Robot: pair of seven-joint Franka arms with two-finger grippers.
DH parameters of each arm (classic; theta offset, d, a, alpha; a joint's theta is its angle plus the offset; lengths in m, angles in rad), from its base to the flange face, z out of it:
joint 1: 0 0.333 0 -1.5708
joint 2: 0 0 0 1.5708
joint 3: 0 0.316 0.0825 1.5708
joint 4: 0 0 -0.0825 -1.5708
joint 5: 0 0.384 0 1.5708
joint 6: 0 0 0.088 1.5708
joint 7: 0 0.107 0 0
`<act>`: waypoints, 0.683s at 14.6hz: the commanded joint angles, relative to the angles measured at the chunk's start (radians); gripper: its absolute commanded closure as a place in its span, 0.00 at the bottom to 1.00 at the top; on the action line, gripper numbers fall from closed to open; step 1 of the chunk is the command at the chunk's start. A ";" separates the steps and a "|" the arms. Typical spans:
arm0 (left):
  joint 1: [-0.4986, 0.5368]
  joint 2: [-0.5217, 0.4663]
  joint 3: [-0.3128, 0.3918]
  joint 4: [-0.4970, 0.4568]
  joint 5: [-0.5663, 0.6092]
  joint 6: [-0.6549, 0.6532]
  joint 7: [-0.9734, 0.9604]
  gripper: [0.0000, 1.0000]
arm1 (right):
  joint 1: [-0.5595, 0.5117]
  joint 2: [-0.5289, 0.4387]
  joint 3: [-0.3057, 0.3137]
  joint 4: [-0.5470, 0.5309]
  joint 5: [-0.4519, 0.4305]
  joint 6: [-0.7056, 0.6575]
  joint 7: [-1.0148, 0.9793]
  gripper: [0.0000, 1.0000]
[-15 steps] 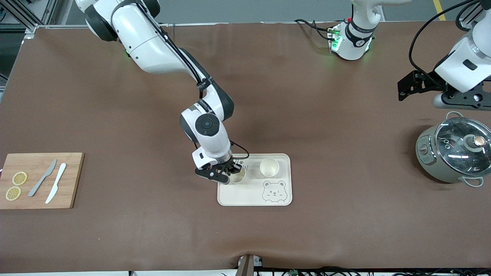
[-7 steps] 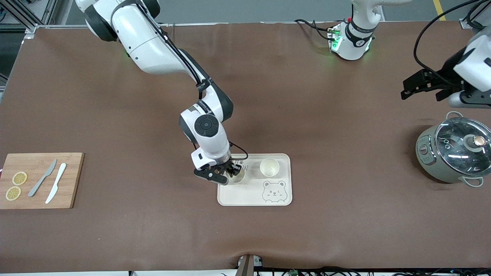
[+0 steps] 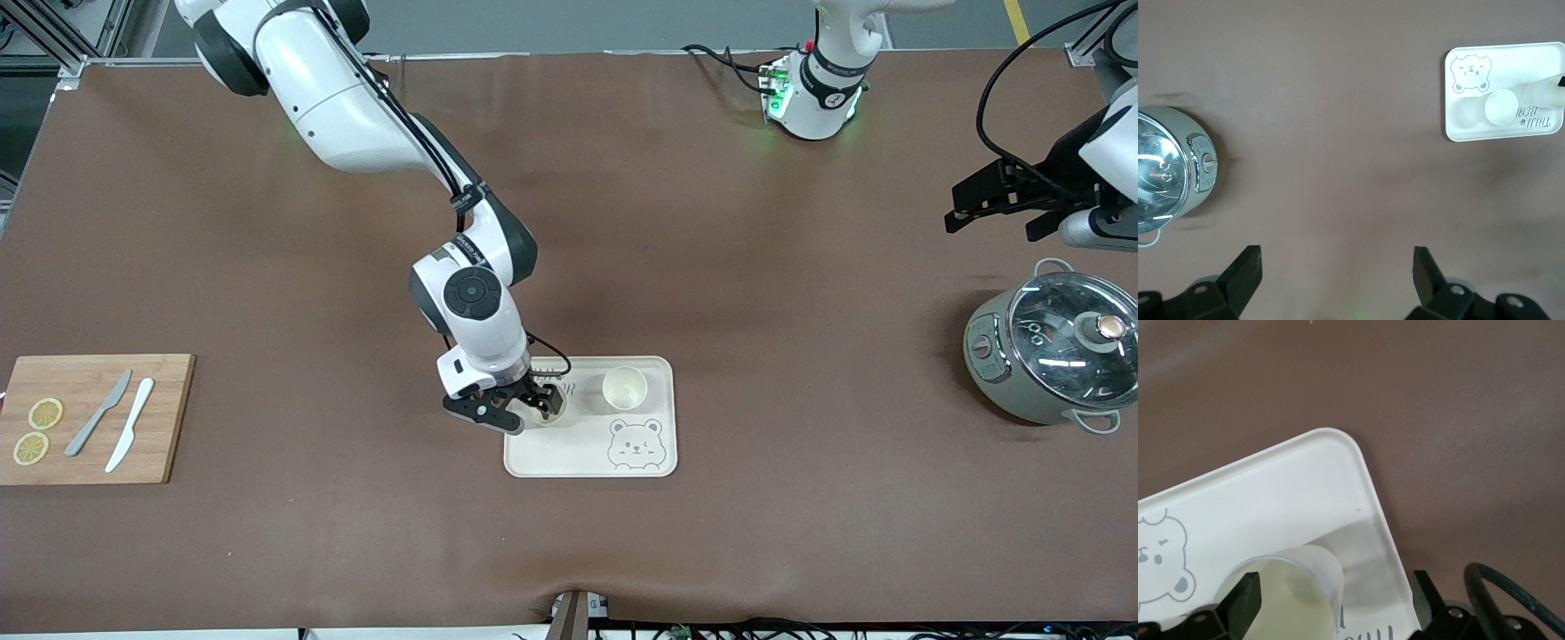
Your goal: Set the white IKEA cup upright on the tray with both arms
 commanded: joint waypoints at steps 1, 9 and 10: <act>-0.003 -0.021 0.004 -0.014 -0.001 0.009 0.014 0.00 | -0.013 -0.088 0.013 -0.007 -0.019 -0.137 -0.024 0.00; -0.006 -0.018 -0.027 -0.018 0.146 0.017 0.036 0.00 | -0.039 -0.564 0.018 -0.373 0.070 -0.337 -0.150 0.00; -0.006 -0.018 -0.029 -0.020 0.144 0.017 0.036 0.00 | -0.041 -0.631 0.018 -0.425 0.070 -0.371 -0.170 0.00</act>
